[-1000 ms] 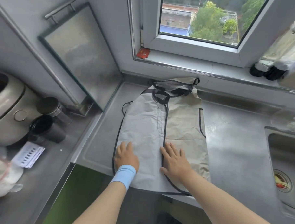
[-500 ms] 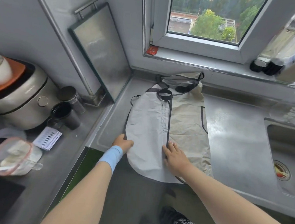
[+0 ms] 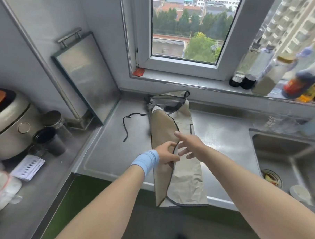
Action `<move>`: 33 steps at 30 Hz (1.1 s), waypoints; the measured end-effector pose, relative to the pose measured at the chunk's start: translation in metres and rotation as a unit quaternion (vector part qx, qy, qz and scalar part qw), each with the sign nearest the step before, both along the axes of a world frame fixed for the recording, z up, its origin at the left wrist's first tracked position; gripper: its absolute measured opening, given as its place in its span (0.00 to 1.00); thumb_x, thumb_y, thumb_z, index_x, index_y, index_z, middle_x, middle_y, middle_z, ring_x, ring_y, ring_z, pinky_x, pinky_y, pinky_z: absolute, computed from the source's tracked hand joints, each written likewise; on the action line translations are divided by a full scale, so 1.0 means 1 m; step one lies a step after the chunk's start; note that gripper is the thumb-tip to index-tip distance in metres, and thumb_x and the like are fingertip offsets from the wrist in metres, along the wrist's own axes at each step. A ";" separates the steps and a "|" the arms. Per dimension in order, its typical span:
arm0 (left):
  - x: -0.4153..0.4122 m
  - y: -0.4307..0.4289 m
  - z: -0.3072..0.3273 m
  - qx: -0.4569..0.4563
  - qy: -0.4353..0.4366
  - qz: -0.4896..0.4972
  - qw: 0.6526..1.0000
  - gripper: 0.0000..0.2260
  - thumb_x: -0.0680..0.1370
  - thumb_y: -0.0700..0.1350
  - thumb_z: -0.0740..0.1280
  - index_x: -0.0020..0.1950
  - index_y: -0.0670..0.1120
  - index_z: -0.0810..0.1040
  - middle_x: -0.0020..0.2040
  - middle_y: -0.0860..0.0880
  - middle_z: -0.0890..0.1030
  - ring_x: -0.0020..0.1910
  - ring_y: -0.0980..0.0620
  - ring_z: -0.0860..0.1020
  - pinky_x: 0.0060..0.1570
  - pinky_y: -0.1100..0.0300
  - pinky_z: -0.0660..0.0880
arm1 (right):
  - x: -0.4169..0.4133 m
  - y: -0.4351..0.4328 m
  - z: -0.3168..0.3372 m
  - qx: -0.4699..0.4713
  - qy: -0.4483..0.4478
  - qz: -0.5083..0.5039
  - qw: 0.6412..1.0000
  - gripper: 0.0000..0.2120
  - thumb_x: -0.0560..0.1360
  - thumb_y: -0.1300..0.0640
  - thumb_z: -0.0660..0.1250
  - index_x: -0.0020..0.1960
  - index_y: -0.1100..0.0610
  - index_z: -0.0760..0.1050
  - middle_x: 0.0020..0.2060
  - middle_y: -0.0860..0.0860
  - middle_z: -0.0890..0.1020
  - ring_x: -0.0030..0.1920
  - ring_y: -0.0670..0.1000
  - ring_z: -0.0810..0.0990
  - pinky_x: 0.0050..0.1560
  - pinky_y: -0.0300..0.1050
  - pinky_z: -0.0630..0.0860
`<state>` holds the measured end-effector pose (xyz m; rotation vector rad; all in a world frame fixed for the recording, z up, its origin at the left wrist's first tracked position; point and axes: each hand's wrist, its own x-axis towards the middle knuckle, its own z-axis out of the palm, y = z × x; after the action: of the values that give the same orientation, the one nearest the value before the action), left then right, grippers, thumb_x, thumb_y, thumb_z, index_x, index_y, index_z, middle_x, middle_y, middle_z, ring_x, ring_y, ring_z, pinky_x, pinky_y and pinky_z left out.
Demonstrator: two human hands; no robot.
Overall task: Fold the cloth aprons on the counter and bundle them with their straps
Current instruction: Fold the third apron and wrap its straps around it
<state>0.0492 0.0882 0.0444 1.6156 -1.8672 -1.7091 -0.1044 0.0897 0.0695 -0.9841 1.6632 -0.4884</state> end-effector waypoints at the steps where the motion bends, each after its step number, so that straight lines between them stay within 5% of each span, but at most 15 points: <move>1: -0.012 0.002 -0.004 0.001 -0.012 -0.018 1.000 0.29 0.71 0.46 0.73 0.70 0.50 0.68 0.50 0.48 0.79 0.38 0.54 0.79 0.37 0.62 0.77 | -0.009 0.001 -0.006 -0.004 0.053 0.009 0.999 0.16 0.73 0.44 0.69 0.50 0.57 0.80 0.44 0.53 0.85 0.35 0.54 0.85 0.31 0.40 0.71; 3: -0.033 0.008 -0.011 0.033 -0.023 -0.056 0.998 0.27 0.73 0.45 0.72 0.71 0.50 0.68 0.44 0.49 0.81 0.32 0.57 0.79 0.32 0.67 0.74 | -0.027 0.005 -0.021 -0.001 0.159 0.036 0.987 0.07 0.71 0.56 0.67 0.43 0.59 0.80 0.37 0.54 0.86 0.32 0.52 0.85 0.29 0.40 0.72; 6: -0.053 0.013 -0.021 0.094 -0.068 -0.104 0.988 0.24 0.76 0.50 0.70 0.71 0.50 0.69 0.52 0.46 0.84 0.39 0.52 0.81 0.37 0.63 0.72 | -0.053 0.014 -0.046 0.031 0.275 0.084 0.957 0.06 0.70 0.61 0.62 0.41 0.58 0.78 0.31 0.52 0.84 0.33 0.51 0.84 0.32 0.41 0.75; 9: -0.057 0.005 -0.030 0.070 -0.114 -0.071 0.988 0.19 0.76 0.48 0.68 0.67 0.46 0.73 0.48 0.48 0.83 0.40 0.50 0.80 0.46 0.60 0.77 | -0.066 0.018 -0.068 0.030 0.370 0.154 0.916 0.11 0.71 0.63 0.60 0.52 0.55 0.72 0.42 0.50 0.77 0.46 0.54 0.79 0.37 0.43 0.71; 12: -0.052 -0.014 -0.031 0.016 -0.173 -0.025 0.984 0.16 0.76 0.47 0.66 0.63 0.48 0.77 0.49 0.49 0.84 0.43 0.49 0.81 0.51 0.60 0.78 | -0.072 0.011 -0.084 -0.095 0.447 0.236 0.858 0.26 0.71 0.64 0.62 0.68 0.53 0.64 0.61 0.53 0.71 0.59 0.57 0.72 0.52 0.47 0.72; 15: -0.047 -0.031 -0.028 -0.056 -0.229 0.014 0.972 0.13 0.76 0.50 0.64 0.60 0.54 0.77 0.56 0.53 0.81 0.51 0.50 0.81 0.56 0.58 0.76 | -0.073 -0.008 -0.090 -0.263 0.441 0.333 0.791 0.32 0.70 0.67 0.61 0.73 0.54 0.64 0.71 0.55 0.65 0.68 0.59 0.68 0.59 0.50 0.68; 20: -0.034 -0.048 -0.031 -0.093 -0.261 0.060 0.959 0.16 0.76 0.46 0.62 0.64 0.52 0.74 0.63 0.52 0.76 0.59 0.50 0.77 0.61 0.55 0.73 | -0.048 -0.035 -0.095 -0.303 0.402 0.461 0.731 0.24 0.74 0.64 0.61 0.69 0.52 0.70 0.68 0.52 0.71 0.66 0.56 0.71 0.62 0.49 0.68; 24: -0.013 -0.071 -0.042 -0.104 -0.276 0.079 0.952 0.19 0.76 0.44 0.63 0.68 0.51 0.69 0.69 0.50 0.70 0.62 0.47 0.75 0.63 0.55 0.71 | -0.019 -0.065 -0.094 -0.287 0.375 0.456 0.754 0.23 0.76 0.64 0.59 0.70 0.53 0.68 0.61 0.52 0.74 0.58 0.57 0.78 0.48 0.48 0.71; 30: 0.010 -0.112 -0.056 -0.117 -0.254 0.079 0.957 0.24 0.76 0.40 0.62 0.71 0.51 0.65 0.73 0.51 0.65 0.64 0.47 0.73 0.63 0.54 0.71 | 0.022 -0.107 -0.110 -0.211 0.387 0.426 0.790 0.18 0.78 0.46 0.62 0.64 0.54 0.70 0.56 0.51 0.81 0.57 0.56 0.80 0.43 0.47 0.69; 33: 0.020 -0.130 -0.056 -0.122 -0.205 0.042 0.970 0.27 0.74 0.40 0.65 0.72 0.51 0.65 0.73 0.51 0.65 0.67 0.49 0.71 0.66 0.58 0.68 | 0.038 -0.122 -0.122 -0.178 0.401 0.450 0.778 0.14 0.77 0.51 0.63 0.62 0.52 0.75 0.54 0.51 0.82 0.56 0.55 0.81 0.43 0.47 0.72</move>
<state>0.0694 -0.0419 -0.0117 2.0198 -2.0429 -1.1174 -0.0660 -0.0326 -0.0521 -2.3326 1.5414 0.3606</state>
